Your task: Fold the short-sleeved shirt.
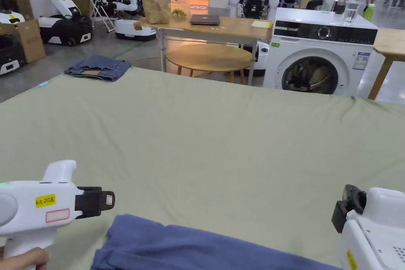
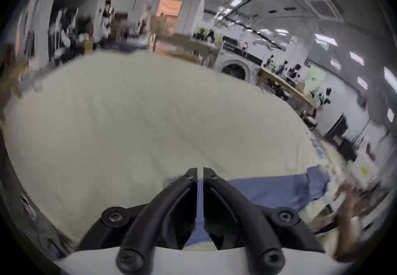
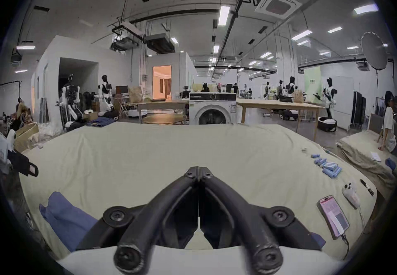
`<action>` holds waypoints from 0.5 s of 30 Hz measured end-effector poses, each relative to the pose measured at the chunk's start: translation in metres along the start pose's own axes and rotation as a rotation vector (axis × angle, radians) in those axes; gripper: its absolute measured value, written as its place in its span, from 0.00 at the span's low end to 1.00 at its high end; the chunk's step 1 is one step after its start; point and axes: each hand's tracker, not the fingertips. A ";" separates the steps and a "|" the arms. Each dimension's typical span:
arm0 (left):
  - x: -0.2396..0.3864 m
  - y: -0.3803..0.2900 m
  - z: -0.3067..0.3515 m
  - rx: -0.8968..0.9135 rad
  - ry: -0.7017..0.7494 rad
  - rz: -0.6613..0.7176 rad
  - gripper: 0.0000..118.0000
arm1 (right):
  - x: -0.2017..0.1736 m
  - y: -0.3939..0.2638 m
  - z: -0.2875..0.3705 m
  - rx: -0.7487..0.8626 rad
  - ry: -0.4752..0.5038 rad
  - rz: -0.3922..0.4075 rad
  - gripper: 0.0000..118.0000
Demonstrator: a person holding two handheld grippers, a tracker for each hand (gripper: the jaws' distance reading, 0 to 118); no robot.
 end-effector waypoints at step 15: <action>-0.068 -0.028 -0.079 -0.399 -0.429 0.301 0.61 | 0.001 -0.004 -0.005 -0.062 0.026 0.022 0.00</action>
